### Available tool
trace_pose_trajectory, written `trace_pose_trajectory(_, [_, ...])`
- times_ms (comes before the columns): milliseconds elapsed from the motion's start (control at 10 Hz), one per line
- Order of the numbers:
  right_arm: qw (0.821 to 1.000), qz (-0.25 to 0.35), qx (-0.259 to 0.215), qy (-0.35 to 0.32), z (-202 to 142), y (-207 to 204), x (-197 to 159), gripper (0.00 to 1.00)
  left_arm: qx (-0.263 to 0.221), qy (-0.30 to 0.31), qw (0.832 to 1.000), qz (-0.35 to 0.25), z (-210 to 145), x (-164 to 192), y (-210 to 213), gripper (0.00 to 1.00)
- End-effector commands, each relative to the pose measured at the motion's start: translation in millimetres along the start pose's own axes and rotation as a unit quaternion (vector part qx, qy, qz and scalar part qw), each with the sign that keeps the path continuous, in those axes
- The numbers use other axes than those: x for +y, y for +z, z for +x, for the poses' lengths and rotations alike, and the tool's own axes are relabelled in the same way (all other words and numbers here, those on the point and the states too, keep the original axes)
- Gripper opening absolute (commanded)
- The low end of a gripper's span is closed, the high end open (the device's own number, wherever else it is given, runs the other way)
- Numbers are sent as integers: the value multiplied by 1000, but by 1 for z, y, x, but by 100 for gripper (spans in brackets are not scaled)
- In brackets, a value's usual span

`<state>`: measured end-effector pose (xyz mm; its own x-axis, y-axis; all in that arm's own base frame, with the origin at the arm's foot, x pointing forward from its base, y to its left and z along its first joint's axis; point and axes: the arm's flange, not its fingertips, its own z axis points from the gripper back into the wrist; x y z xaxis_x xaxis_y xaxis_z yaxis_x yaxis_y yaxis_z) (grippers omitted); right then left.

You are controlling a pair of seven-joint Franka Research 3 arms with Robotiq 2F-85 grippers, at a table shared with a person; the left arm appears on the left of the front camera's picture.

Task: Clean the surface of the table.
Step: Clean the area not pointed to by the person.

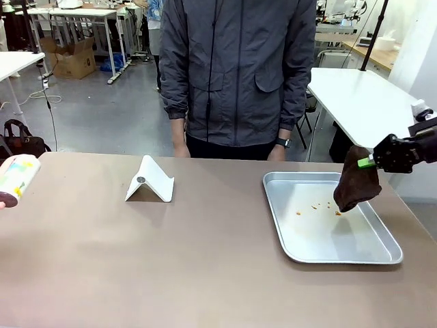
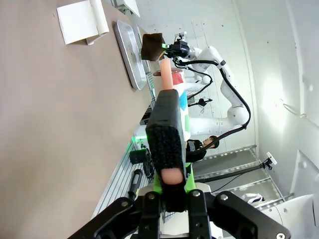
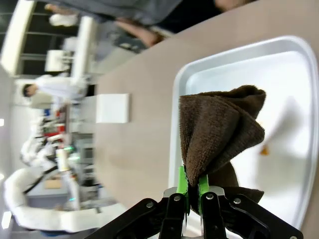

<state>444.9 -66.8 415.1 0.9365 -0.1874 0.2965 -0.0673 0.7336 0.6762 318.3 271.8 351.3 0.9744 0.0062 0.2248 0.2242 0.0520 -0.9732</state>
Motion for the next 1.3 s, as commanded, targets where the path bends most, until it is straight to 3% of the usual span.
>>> trace_pose_trajectory(0, [995, -95, -7, 27, 8, -20, 1, 0, -1, -1, 1000, 0, -2, -4, -3, 18])
trace_pose_trajectory(400, [980, -182, 34, 70, 26, -68, -11, 0, -1, -1, 1000, 0, -2, -4, -3, 18])
trace_pose_trajectory(800, [987, -135, 71, 60, 26, -129, -15, 0, -1, -1, 1000, 0, -2, -4, -3, 18])
trace_pose_trajectory(1200, [986, -97, 118, 71, 12, -163, -7, 0, -1, -1, 1000, 0, -2, -4, -3, 18])
